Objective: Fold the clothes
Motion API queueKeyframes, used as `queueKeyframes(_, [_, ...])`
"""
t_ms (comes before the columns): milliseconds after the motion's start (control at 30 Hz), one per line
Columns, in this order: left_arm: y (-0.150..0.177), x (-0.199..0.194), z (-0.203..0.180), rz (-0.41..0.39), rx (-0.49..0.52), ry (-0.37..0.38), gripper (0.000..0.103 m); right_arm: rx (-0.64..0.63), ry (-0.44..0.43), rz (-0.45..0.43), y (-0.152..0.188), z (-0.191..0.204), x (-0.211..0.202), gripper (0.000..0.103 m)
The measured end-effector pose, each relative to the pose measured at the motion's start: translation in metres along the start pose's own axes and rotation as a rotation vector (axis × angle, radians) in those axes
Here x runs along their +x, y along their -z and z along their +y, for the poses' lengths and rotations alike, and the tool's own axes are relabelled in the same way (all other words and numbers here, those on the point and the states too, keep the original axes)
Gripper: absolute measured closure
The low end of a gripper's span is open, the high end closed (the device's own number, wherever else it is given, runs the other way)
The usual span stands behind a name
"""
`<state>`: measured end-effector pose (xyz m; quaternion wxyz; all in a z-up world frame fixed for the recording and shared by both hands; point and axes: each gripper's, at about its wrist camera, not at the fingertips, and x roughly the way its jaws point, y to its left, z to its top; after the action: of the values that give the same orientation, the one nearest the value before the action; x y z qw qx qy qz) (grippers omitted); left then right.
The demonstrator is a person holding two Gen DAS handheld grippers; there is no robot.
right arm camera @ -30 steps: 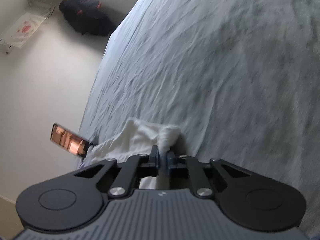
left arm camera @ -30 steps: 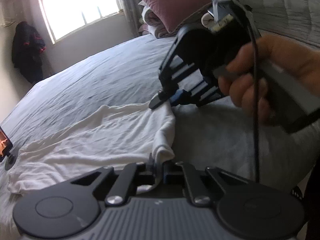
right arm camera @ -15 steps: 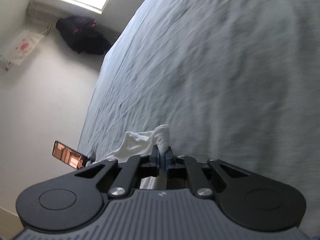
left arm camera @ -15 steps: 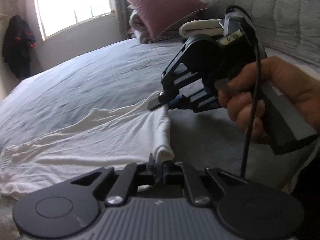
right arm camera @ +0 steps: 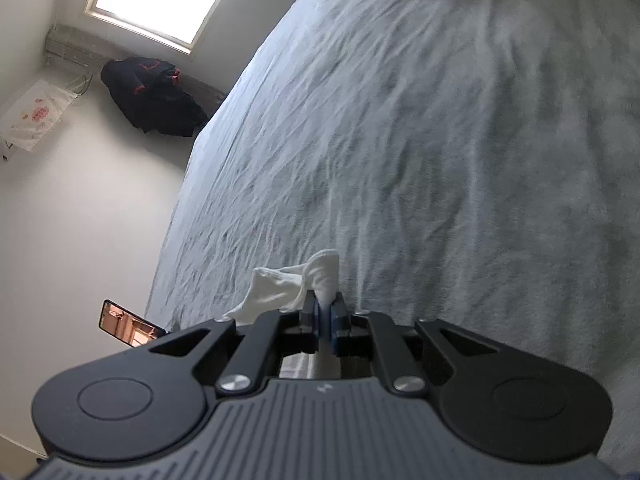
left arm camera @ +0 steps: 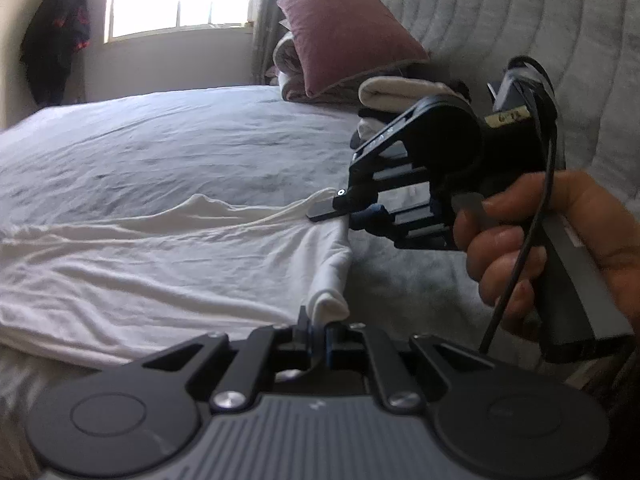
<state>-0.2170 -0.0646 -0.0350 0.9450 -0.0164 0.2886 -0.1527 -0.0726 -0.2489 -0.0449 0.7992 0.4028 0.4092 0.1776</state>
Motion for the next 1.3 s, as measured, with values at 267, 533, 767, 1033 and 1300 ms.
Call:
queueKeyframes(267, [-0.003, -0.012, 0.023, -0.032, -0.149, 0.069, 0.098, -0.012, 0.032, 0.010, -0.005, 0.010, -0.006, 0.095])
queueKeyframes(533, [-0.013, -0.030, 0.052, -0.119, -0.253, 0.075, 0.098, -0.075, 0.073, 0.033, -0.015, 0.038, 0.000, 0.095])
queueKeyframes(767, [-0.014, -0.047, 0.093, -0.192, -0.382, 0.083, 0.098, -0.147, 0.085, 0.054, -0.018, 0.076, 0.020, 0.095])
queueKeyframes(1033, [-0.008, -0.055, 0.143, -0.221, -0.548, 0.066, 0.098, -0.235, 0.115, 0.092, -0.002, 0.114, 0.058, 0.095])
queueKeyframes(1300, [-0.001, -0.063, 0.190, -0.244, -0.711, -0.003, 0.098, -0.312, 0.122, 0.147, 0.022, 0.150, 0.102, 0.095])
